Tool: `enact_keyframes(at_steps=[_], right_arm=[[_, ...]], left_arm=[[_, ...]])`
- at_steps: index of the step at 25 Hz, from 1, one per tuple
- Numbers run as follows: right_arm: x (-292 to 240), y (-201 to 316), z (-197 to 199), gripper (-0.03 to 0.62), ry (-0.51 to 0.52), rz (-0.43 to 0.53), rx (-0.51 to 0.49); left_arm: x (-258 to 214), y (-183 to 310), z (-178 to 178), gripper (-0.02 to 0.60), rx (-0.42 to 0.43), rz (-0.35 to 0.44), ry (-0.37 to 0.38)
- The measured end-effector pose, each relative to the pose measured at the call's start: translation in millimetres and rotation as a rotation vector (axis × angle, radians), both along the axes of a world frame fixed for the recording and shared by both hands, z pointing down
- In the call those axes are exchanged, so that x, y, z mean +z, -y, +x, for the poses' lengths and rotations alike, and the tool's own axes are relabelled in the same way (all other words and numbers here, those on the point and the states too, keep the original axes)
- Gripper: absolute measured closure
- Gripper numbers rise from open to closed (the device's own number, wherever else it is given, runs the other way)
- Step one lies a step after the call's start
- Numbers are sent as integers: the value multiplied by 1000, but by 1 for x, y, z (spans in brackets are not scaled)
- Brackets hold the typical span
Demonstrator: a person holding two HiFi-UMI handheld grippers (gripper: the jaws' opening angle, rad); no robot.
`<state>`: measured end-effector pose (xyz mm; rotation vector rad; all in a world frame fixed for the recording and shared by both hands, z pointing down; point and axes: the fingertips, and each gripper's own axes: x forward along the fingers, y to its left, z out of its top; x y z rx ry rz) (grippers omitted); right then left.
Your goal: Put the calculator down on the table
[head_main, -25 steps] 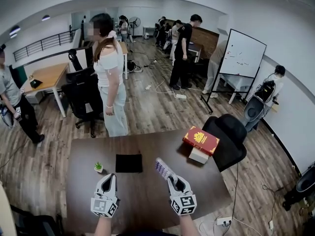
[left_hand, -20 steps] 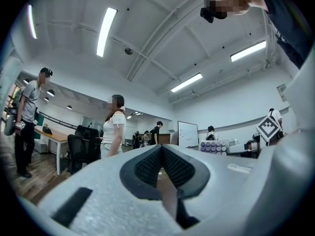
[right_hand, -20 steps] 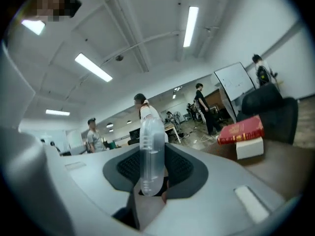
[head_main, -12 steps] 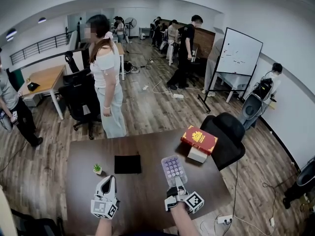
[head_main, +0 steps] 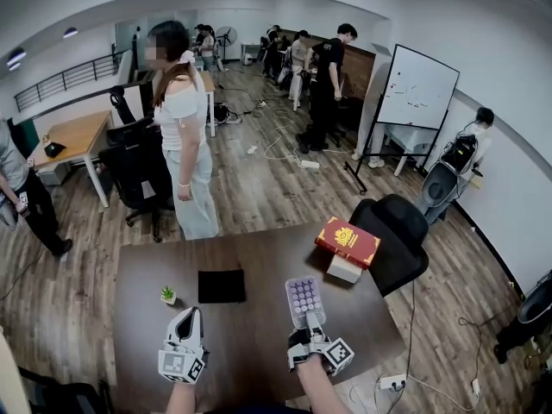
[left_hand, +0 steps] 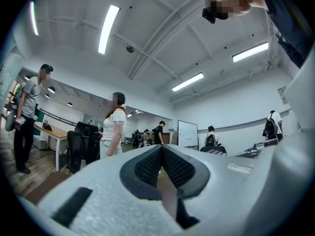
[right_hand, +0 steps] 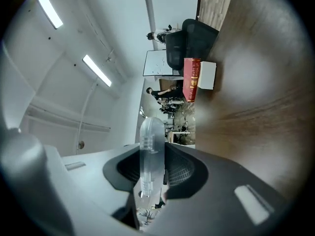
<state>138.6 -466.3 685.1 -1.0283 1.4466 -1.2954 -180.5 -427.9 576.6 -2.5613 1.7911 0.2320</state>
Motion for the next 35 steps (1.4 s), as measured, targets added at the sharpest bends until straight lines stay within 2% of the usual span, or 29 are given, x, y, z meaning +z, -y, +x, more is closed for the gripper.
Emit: enact_keyframes(at_steps=[5,11,18,32,35], right_arm=[[60,-1,-8,476,24,-128,-7],[120,-6,-6,476,-50,-223,-5],[163,-4,-3,476,-65,-285,-5],[246,-22,-7,476,-93,-532,-31],[252,-25,-7,476,-85,-552,-30]], left_arm=[[3,5,-4,586,-9,-9,-18],[7,9,-4,586,-15,-17,-15],[12,15,-7,586,-23,-26,-15],[17,20,-11,586,-33,-44,-24],[18,19,-11,586,-37,-47,-28]])
